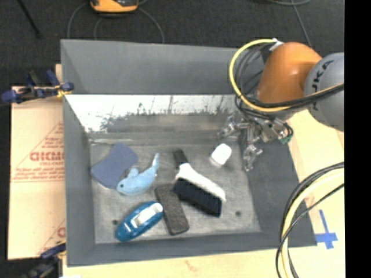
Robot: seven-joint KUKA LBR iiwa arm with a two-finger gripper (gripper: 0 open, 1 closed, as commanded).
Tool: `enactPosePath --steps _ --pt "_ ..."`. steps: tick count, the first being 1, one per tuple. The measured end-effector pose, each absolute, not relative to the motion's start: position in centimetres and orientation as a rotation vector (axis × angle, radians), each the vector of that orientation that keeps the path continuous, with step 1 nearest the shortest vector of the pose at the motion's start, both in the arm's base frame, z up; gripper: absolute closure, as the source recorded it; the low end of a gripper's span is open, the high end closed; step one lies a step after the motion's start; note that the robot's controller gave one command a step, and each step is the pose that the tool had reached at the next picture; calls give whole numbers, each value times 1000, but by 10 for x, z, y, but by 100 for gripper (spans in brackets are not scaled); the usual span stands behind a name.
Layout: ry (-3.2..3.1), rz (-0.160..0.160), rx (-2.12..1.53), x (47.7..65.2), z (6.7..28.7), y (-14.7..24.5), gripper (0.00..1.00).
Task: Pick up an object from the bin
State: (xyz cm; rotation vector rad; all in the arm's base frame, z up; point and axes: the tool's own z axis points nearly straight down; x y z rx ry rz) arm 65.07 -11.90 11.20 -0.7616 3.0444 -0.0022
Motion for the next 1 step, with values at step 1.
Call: enactPosePath --steps 1 --pt "3039 -6 -768 653 140 -120 0"
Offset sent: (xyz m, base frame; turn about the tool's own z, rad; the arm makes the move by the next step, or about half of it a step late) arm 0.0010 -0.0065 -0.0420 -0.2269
